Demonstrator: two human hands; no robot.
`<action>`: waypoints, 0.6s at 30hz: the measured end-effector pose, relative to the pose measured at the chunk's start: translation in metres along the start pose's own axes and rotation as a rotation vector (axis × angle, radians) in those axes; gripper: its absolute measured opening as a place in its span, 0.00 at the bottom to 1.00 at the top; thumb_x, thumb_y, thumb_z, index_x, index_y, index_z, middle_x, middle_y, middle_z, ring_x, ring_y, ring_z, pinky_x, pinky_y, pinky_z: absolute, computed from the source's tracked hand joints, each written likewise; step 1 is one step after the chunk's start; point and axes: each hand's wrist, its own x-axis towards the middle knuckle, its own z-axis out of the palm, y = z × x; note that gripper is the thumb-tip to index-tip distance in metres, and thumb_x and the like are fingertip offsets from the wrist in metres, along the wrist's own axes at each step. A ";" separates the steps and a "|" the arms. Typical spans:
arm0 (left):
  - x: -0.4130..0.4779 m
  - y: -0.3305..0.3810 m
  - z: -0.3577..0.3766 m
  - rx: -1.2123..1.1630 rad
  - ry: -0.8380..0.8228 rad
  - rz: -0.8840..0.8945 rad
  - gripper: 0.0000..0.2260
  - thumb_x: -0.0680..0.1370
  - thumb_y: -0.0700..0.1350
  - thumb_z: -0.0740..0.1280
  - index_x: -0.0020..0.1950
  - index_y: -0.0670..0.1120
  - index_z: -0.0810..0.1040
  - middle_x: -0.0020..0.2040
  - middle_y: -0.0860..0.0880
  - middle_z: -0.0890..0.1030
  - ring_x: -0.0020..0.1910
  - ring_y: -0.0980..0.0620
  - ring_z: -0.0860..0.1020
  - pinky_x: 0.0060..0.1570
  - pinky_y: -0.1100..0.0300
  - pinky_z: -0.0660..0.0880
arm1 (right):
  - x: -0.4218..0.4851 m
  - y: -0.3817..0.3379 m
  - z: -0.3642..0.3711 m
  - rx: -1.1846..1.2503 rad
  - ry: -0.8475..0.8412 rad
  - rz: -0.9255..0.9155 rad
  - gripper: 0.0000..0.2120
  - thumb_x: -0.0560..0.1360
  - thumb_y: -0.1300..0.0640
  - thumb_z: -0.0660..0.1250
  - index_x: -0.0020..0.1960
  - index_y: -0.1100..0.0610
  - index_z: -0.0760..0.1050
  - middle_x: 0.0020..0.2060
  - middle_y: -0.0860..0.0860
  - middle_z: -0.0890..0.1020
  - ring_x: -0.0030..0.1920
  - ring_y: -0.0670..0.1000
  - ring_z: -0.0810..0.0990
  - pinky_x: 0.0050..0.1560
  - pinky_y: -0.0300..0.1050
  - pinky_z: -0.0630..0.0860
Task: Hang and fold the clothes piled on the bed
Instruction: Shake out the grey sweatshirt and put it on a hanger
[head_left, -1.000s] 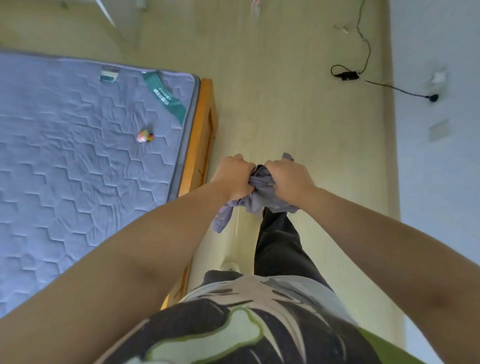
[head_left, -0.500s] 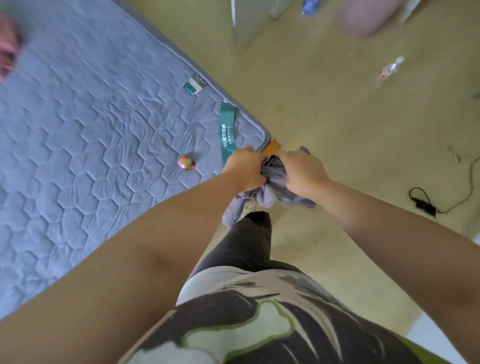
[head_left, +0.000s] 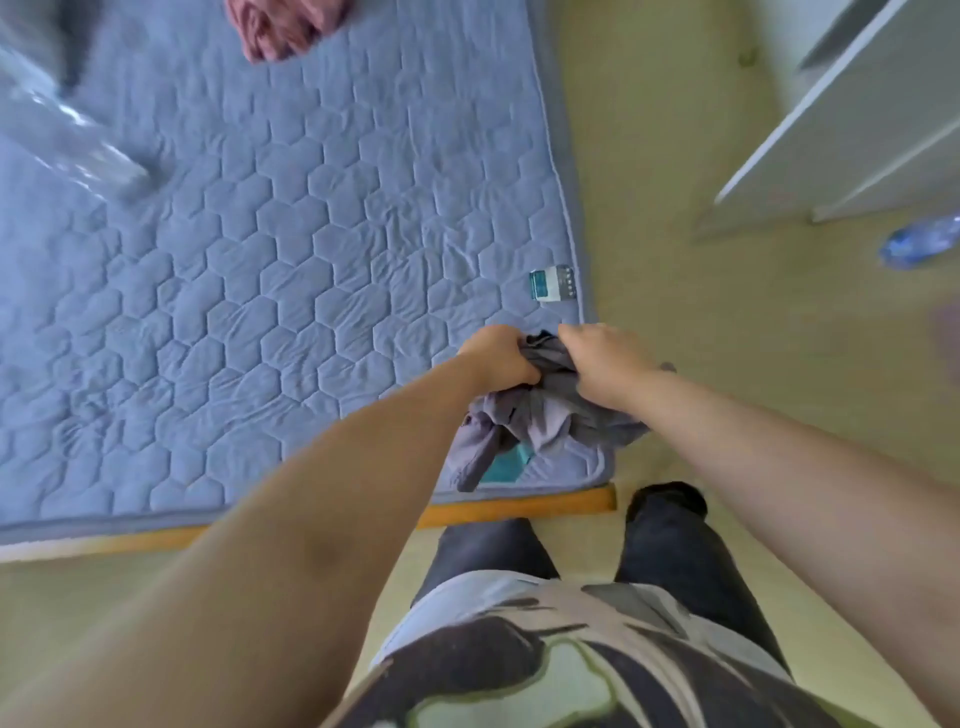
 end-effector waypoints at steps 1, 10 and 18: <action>0.008 0.008 -0.005 -0.099 0.004 -0.064 0.07 0.70 0.47 0.71 0.44 0.47 0.77 0.44 0.48 0.78 0.44 0.48 0.75 0.40 0.59 0.70 | 0.012 0.013 -0.007 0.005 -0.014 -0.034 0.13 0.70 0.63 0.62 0.54 0.57 0.67 0.52 0.59 0.78 0.54 0.62 0.77 0.47 0.52 0.73; 0.109 0.161 -0.038 -0.580 0.164 -0.282 0.08 0.72 0.43 0.72 0.50 0.47 0.79 0.42 0.50 0.77 0.42 0.51 0.74 0.30 0.69 0.68 | 0.095 0.198 -0.116 0.048 -0.011 -0.219 0.12 0.73 0.58 0.65 0.56 0.57 0.71 0.52 0.59 0.79 0.53 0.62 0.77 0.42 0.48 0.70; 0.203 0.283 -0.099 -0.578 0.260 -0.278 0.06 0.71 0.44 0.72 0.45 0.45 0.79 0.38 0.49 0.77 0.39 0.51 0.75 0.38 0.61 0.71 | 0.149 0.336 -0.215 -0.033 0.096 -0.308 0.12 0.76 0.57 0.62 0.58 0.56 0.72 0.52 0.56 0.77 0.56 0.60 0.73 0.49 0.45 0.67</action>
